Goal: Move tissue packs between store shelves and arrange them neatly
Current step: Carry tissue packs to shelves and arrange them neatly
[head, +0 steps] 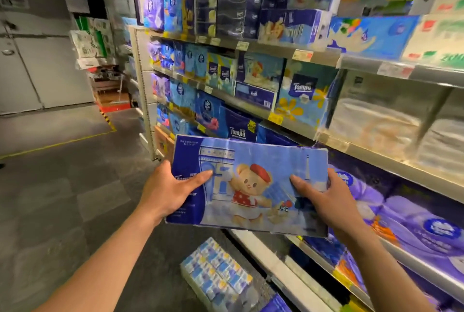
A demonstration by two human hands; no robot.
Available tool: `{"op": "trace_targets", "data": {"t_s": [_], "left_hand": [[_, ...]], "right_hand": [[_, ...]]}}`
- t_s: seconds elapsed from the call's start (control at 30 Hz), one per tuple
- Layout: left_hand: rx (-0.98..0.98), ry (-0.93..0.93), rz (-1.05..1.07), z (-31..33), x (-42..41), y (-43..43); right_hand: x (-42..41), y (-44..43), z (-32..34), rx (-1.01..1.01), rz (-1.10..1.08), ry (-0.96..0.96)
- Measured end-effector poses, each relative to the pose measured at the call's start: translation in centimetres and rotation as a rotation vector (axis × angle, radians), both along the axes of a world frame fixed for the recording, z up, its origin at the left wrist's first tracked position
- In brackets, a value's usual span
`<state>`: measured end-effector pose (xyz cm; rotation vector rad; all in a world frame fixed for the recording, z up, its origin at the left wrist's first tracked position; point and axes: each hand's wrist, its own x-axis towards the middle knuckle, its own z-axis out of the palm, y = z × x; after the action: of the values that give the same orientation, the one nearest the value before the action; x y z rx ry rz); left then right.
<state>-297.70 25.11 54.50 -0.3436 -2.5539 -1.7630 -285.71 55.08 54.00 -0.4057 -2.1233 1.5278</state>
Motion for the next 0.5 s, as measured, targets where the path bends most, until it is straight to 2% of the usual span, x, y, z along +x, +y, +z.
{"op": "trace_targets", "data": {"t_s": [0.23,0.5], "left_hand": [[0.011,0.198,-0.206,8.5,-19.4,0.6],[0.098,0.303,-0.361,14.5,-35.4,7.6]], "right_hand": [[-13.3,-2.8,6.8,-0.011,-0.097,0.108],[-25.7,2.1,12.0,0.128,-0.243,0.235]]}}
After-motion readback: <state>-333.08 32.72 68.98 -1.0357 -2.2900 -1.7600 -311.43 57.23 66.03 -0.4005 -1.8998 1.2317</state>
